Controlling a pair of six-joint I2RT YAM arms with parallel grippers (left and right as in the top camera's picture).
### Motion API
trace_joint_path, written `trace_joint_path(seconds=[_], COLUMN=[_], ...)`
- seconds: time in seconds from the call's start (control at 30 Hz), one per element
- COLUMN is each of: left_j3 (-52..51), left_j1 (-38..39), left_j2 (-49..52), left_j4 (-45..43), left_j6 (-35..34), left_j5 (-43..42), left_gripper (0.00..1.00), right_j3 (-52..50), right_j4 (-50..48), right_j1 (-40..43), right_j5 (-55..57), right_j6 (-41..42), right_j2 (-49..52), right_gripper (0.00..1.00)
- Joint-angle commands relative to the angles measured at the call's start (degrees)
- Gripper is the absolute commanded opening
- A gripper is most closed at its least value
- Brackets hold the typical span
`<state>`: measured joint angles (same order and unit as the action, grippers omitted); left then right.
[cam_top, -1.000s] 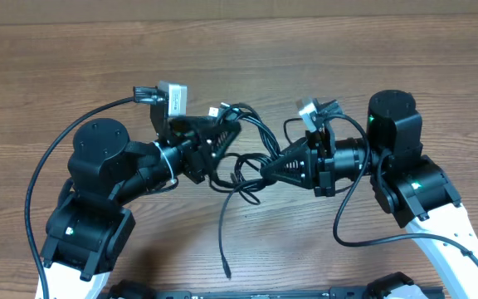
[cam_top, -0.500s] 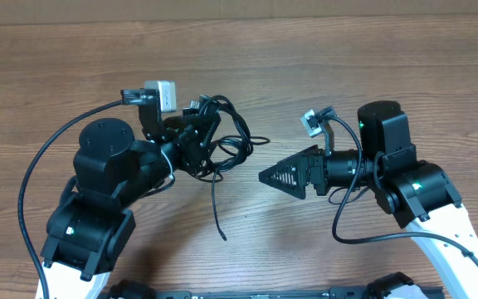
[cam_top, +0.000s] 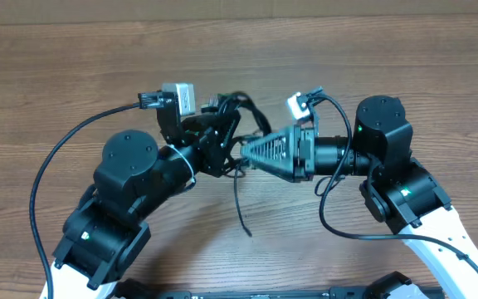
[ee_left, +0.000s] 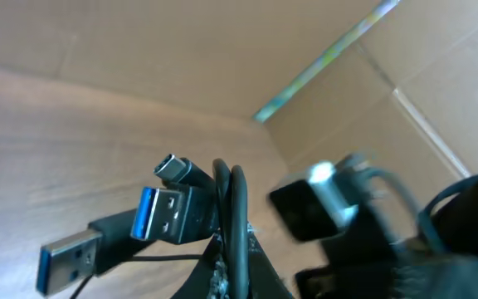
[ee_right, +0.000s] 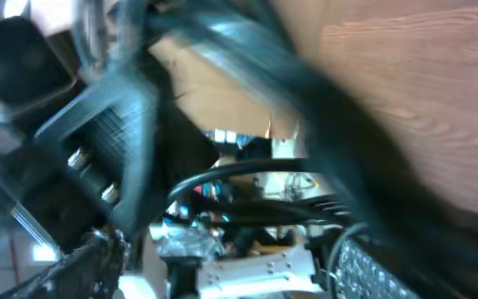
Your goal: Untangle cables
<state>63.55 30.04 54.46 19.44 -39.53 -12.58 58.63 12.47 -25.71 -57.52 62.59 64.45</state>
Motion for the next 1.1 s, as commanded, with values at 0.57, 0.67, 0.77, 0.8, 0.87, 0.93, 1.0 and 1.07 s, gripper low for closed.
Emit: trace_joint_path(seconds=[0.57,0.67,0.77,0.8,0.87,0.93,1.0,1.07], left_j3=[0.8,0.8,0.8,0.8,0.8,0.8,0.8,0.8], left_j1=[6.1,6.0,5.9,5.9,5.9,5.9,5.3,3.6], left_j2=[3.0,2.8,2.8,2.8,2.7,2.6,1.9,1.5], left_j4=[-10.8,-13.0,-11.4,-10.4,-8.5,-7.5,-6.5,-5.8], left_j6=[-0.7,1.9,2.3,2.2,2.0,2.0,2.0,1.8], left_j5=[3.3,4.2,10.6,12.4,18.0,22.6,27.5,27.8], left_gripper=[0.04,0.04,0.04,0.04,0.04,0.04,0.04,0.04], right_j3=[0.6,0.6,0.6,0.6,0.6,0.6,0.6,0.6], right_j4=[-5.5,-3.9,-3.8,-3.8,-3.8,-3.8,-3.8,-3.9], right_j1=[-3.9,-3.8,-3.8,-3.8,-3.8,-3.8,-3.8,-3.8], right_j5=[12.0,11.8,9.0,7.5,3.6,0.5,-4.4,-7.8], right_j6=[20.8,18.2,11.1,8.4,2.6,-1.9,-8.2,-12.0], right_j2=[-0.3,-0.3,-0.4,-0.4,-0.4,-0.4,-0.4,-0.4], right_gripper=[0.18,0.04,0.04,0.04,0.04,0.04,0.04,0.04])
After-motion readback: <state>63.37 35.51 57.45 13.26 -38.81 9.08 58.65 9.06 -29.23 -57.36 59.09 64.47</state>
